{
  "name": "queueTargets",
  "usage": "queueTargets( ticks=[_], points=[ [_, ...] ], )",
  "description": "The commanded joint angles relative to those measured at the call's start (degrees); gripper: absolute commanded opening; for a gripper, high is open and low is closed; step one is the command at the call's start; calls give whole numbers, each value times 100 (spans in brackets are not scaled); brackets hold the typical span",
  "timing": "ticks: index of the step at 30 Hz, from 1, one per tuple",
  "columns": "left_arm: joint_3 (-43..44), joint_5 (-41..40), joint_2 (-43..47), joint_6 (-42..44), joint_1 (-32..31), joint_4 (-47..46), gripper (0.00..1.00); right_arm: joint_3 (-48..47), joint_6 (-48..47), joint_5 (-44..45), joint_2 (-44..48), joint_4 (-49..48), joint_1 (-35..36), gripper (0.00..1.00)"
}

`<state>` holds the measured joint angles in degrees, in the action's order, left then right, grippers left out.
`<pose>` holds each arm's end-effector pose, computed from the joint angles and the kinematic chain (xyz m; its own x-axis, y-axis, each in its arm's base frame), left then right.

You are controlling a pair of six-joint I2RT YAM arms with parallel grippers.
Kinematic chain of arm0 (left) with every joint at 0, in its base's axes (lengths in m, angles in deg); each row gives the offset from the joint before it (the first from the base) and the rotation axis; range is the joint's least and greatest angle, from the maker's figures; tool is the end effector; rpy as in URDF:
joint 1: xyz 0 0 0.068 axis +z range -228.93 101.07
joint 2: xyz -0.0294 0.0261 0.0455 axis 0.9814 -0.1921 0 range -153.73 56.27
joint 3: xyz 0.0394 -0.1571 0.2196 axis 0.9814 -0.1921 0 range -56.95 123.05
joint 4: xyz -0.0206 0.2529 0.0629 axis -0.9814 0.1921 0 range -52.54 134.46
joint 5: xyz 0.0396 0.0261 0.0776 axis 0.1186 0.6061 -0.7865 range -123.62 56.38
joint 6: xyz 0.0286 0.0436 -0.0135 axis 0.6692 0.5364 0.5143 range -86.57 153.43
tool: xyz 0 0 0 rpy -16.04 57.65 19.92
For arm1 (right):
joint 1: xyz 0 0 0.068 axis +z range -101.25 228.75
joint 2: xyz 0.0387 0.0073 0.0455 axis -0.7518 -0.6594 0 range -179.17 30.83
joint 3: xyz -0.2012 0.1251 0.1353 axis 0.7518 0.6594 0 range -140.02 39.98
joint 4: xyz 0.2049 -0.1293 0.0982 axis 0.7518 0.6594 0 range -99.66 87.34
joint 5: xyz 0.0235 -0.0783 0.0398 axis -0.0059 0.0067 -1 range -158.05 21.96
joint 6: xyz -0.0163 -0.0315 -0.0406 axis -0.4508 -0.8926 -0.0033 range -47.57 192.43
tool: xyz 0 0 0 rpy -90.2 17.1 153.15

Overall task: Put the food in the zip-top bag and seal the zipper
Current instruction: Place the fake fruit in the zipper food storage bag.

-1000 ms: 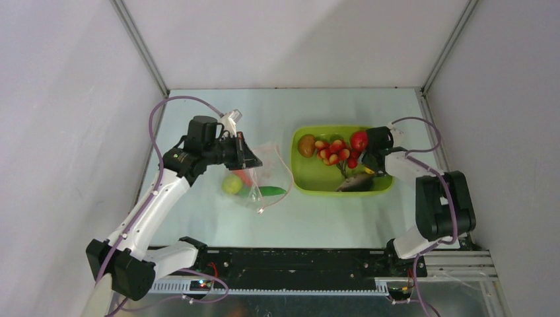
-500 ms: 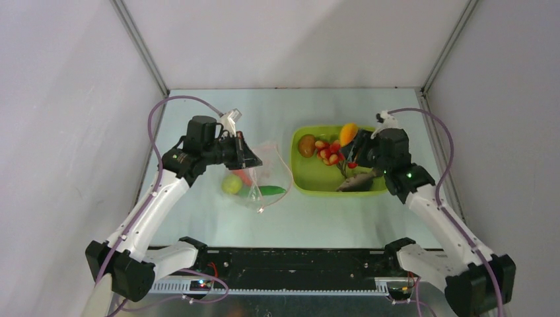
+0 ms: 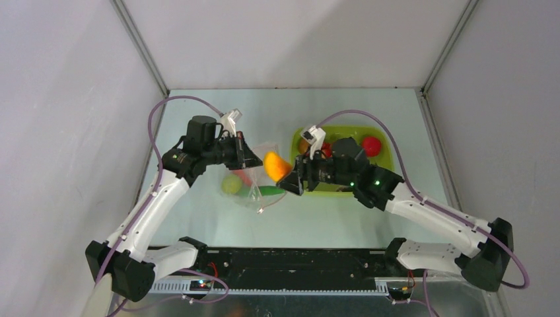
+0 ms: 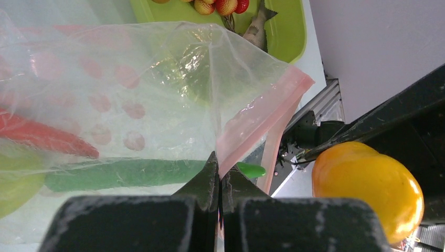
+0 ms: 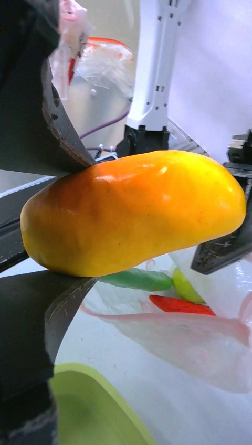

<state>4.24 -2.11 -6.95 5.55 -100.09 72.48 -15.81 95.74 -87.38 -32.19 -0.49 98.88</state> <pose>0.2090 -0.1009 0.3377 -0.8225 -0.1090 -0.5583 0.3533 0.6714 -0.6515 0.1538 0.2025 0.3471 -0.5334 -0.0560 -0.8440 -0.7805 0.4173 0.4655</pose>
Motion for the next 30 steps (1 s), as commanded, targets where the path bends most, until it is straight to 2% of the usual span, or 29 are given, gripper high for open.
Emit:
queueTargets(
  ticks=[1,9,12,15,19,22,30],
  points=[
    [131,138,117,85,-25,-119,0,-616,286,1197,-334,108,354,30],
    [121,153,107,65,-26,-136,0,-733,1030,2387,-579,338,768,33],
    [122,179,112,66,-19,-136,0,-738,1213,2649,-634,384,989,41],
    [121,178,121,58,-26,-139,0,-738,1548,3076,-667,483,1045,42],
    [124,182,124,59,-19,-146,0,-740,2043,3520,-764,582,1120,51],
    [118,188,140,55,-24,-152,0,-737,2399,3727,-831,589,1139,54],
    [114,221,143,48,-24,-158,0,-893,2483,3826,-979,248,1188,57]
  ],
)
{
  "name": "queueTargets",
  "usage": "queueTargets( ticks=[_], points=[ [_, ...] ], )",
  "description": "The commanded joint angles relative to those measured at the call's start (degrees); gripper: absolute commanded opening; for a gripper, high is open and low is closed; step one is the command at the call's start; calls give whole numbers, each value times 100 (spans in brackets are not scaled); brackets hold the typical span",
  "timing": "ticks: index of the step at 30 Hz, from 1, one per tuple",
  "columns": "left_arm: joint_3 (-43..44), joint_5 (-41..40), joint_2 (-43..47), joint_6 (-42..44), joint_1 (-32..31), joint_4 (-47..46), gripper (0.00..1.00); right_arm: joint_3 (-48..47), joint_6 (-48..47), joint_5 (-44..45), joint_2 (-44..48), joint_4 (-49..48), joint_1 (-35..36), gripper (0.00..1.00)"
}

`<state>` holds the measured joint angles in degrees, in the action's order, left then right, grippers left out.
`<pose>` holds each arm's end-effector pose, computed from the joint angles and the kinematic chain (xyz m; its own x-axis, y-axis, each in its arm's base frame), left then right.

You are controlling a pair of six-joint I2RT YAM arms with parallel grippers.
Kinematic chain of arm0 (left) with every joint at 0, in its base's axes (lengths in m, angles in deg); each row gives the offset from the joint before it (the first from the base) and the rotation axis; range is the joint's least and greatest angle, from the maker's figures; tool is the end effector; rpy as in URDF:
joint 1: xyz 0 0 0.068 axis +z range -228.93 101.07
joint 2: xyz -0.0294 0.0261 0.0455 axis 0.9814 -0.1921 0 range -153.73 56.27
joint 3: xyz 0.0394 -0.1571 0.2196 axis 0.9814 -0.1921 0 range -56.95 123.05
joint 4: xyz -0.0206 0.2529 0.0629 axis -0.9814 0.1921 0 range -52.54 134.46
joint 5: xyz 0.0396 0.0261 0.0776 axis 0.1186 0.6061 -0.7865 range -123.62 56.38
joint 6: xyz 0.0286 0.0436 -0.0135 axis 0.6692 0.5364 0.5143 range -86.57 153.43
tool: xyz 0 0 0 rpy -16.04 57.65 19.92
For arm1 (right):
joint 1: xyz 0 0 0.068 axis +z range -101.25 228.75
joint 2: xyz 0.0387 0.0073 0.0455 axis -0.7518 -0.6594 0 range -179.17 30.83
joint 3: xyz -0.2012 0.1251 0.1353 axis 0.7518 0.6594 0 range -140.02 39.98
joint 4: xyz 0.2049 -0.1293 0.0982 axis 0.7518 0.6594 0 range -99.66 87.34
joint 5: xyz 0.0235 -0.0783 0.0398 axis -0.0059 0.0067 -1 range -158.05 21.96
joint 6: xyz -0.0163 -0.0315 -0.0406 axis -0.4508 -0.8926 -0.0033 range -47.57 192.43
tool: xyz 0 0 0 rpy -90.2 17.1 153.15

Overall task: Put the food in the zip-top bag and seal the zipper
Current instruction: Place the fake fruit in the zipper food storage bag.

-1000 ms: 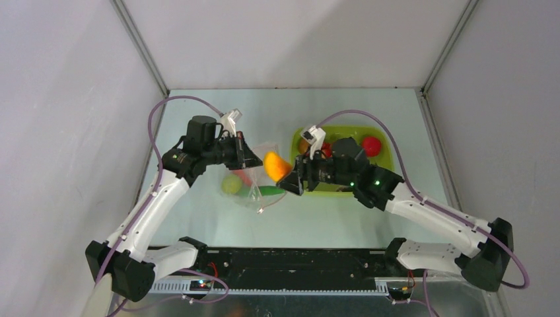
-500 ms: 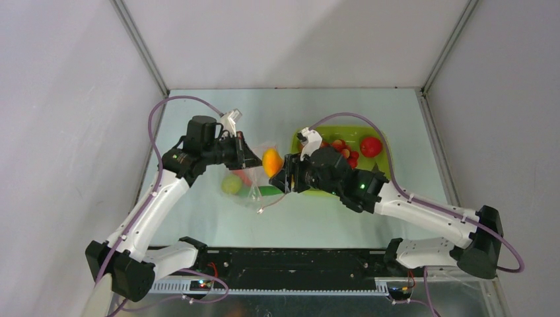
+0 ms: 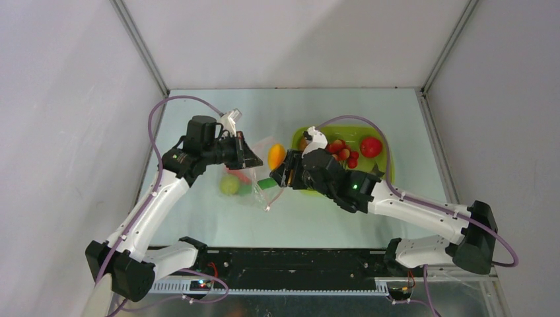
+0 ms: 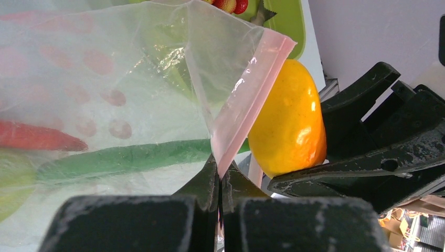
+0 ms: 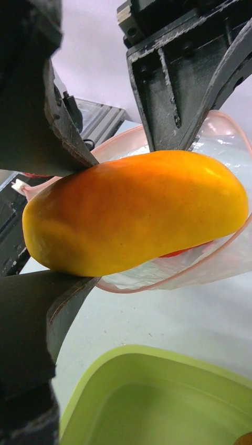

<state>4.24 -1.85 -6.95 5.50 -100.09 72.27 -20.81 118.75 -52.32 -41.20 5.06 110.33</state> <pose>0.2091 -0.1011 0.3380 -0.8218 -0.1087 -0.5593 0.3566 0.6675 -0.6537 0.1455 0.2486 0.3283 -0.6722 0.2205 -0.7068 -0.3539 0.7428 0.5684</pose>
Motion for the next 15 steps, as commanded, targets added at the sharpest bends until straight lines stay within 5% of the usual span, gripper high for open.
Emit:
queueTargets(
  ticks=[1,15],
  points=[
    [113,196,143,55,-24,-140,0,-439,172,319,-135,-258,50,58],
    [113,190,176,52,-20,-150,0,-986,61,405,-584,169,122,71]
  ],
)
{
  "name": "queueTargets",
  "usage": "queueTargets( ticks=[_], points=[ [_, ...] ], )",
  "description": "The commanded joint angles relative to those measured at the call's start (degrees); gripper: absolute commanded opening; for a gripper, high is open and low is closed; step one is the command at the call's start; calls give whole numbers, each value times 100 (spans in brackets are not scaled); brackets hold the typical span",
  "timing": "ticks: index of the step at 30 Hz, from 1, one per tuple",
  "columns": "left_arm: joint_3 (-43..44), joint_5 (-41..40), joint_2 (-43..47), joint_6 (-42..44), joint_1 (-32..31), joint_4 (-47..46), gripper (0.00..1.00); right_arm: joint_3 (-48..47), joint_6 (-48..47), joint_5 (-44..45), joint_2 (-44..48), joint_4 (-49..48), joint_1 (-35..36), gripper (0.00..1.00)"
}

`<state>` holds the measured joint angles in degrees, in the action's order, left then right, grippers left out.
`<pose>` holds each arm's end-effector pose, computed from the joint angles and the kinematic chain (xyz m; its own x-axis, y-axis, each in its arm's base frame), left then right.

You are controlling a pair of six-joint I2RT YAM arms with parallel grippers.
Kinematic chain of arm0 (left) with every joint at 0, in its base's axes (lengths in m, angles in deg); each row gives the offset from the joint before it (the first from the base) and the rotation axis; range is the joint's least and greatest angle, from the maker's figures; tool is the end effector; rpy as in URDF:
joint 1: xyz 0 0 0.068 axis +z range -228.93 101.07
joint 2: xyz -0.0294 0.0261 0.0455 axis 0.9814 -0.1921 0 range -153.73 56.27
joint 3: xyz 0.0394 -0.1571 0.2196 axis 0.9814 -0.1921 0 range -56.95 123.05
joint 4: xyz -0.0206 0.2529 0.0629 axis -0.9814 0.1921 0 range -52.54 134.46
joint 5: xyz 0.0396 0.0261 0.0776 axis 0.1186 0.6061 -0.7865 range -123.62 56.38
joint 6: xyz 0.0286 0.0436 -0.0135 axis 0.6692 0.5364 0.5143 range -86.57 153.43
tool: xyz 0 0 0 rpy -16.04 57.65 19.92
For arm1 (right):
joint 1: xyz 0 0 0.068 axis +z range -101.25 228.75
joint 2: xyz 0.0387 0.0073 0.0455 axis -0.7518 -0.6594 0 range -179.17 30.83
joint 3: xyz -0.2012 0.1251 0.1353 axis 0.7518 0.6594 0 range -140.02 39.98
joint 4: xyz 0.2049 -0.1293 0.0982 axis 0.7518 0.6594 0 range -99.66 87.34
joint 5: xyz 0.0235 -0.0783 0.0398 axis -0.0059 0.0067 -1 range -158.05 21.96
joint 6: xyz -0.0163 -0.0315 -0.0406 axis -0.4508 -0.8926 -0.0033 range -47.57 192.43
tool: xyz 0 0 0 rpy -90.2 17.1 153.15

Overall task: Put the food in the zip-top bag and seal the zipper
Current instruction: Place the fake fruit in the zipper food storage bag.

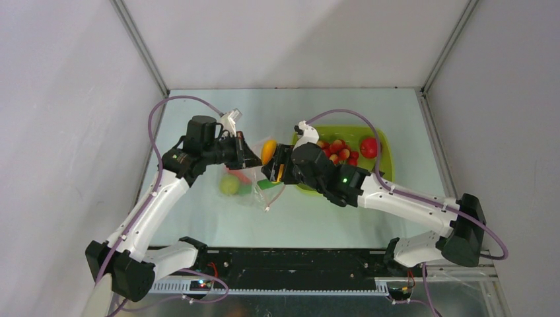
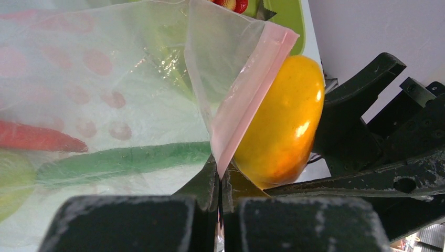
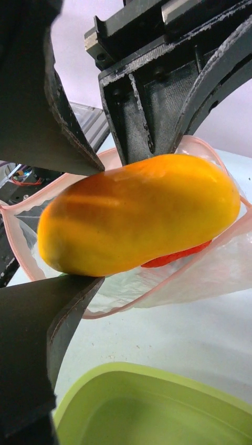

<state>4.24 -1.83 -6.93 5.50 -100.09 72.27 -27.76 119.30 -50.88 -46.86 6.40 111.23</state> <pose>0.2090 -0.1010 0.3381 -0.8217 -0.1087 -0.5594 0.3569 0.6672 -0.6538 0.1537 0.2722 0.3408 -0.6674 0.2280 -0.7089 -0.3477 0.7464 0.5675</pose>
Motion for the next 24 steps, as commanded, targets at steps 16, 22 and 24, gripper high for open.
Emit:
queueTargets(
  ticks=[16,22,24],
  points=[
    [105,178,194,45,-27,-147,0,-292,-19,383,-21,114,59,74],
    [113,192,206,53,-20,-150,0,-292,-102,388,10,62,72,75],
    [114,200,215,52,-27,-150,0,-292,-123,406,31,53,78,75]
  ],
)
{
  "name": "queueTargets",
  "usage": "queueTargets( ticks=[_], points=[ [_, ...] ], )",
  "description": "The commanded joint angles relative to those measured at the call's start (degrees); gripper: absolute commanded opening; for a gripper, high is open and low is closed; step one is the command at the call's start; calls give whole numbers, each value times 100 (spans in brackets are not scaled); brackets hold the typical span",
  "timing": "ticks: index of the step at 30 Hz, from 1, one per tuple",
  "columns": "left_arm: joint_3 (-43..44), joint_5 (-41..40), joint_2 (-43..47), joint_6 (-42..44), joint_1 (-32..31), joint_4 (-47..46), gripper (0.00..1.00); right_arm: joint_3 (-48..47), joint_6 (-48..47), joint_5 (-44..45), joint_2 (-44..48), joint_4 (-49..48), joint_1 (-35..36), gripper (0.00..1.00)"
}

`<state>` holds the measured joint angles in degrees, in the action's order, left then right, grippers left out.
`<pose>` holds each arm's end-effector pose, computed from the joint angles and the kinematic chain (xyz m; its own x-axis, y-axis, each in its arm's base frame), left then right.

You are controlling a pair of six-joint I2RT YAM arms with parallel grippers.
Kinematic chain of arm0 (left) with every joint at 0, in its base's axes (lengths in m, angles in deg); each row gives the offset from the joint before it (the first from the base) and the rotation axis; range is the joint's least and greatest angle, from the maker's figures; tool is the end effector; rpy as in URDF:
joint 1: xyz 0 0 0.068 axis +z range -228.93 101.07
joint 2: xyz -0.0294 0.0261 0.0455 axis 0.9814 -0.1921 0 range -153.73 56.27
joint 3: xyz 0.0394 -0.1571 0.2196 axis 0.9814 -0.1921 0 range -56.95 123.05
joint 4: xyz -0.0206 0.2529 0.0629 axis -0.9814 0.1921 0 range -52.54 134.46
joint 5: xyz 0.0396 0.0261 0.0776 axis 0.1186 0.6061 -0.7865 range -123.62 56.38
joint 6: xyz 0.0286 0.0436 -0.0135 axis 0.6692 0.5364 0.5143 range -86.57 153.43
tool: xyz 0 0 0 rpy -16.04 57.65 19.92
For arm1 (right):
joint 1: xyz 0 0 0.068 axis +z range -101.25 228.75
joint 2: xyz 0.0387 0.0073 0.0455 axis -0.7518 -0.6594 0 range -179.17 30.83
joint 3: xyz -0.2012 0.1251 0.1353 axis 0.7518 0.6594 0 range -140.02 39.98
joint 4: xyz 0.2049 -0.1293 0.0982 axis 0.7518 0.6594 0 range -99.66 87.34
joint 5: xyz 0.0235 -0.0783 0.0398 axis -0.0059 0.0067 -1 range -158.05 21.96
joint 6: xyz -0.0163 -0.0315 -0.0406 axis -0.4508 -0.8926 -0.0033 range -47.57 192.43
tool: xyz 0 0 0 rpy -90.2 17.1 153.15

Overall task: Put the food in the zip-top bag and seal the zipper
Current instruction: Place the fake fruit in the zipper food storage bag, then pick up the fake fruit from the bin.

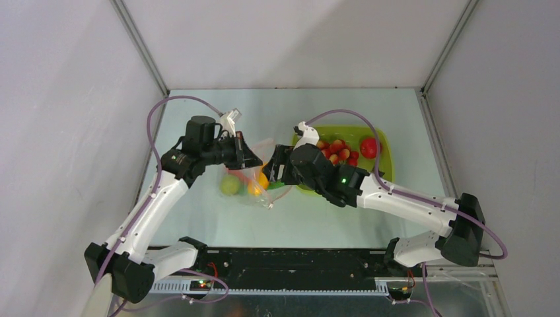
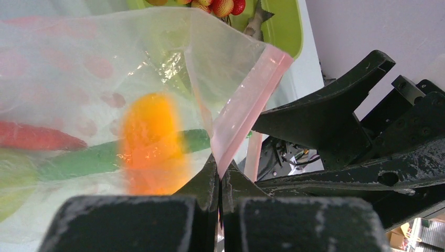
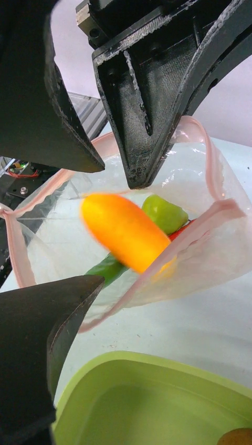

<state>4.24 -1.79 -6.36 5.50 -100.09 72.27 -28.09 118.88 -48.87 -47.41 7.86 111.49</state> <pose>0.2069 -0.1002 0.3402 -0.8166 -0.1105 -0.5665 0.3632 0.6644 -0.6532 0.1539 0.2731 0.3378 -0.6586 0.2164 -0.7207 -0.3325 0.7755 0.5367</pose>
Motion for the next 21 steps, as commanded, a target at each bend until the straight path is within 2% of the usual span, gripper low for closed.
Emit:
queueTargets(
  ticks=[1,8,13,18,21],
  points=[
    [113,193,158,55,-27,-147,0,-259,-83,223,88,-88,49,75],
    [113,204,172,53,-20,-150,0,-259,-282,226,170,-195,55,76],
    [117,205,164,57,-19,-148,0,-259,-825,341,464,-300,69,77],
    [104,208,159,52,-21,-148,0,-250,-1591,1056,990,47,-34,86],
    [108,220,148,56,-21,-151,0,-100,-1809,1412,1239,387,-285,96]
  ],
)
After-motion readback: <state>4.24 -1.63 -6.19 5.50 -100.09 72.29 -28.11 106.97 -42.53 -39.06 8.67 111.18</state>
